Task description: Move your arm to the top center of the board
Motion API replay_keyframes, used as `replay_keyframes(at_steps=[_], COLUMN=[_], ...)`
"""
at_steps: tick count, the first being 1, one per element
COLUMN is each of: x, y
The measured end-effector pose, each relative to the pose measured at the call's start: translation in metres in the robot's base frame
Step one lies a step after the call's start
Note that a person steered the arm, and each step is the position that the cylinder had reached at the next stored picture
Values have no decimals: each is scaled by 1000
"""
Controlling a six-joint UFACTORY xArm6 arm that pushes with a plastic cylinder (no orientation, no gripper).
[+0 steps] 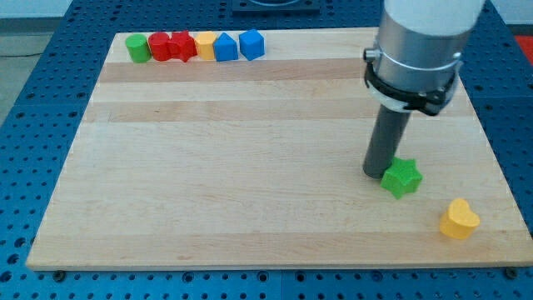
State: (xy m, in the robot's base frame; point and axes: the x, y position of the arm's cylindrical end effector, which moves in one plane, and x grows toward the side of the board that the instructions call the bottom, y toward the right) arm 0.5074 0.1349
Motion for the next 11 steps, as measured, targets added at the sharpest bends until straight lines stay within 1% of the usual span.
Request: replay_keyframes(at_steps=[2,3,4,5,6,7,8,9,10,11], x=[23,25,-9,-87,-165,-230,-280,-315,-308,-287], y=[33,33,20,19,-4,-36,-92,-121,-152,-192])
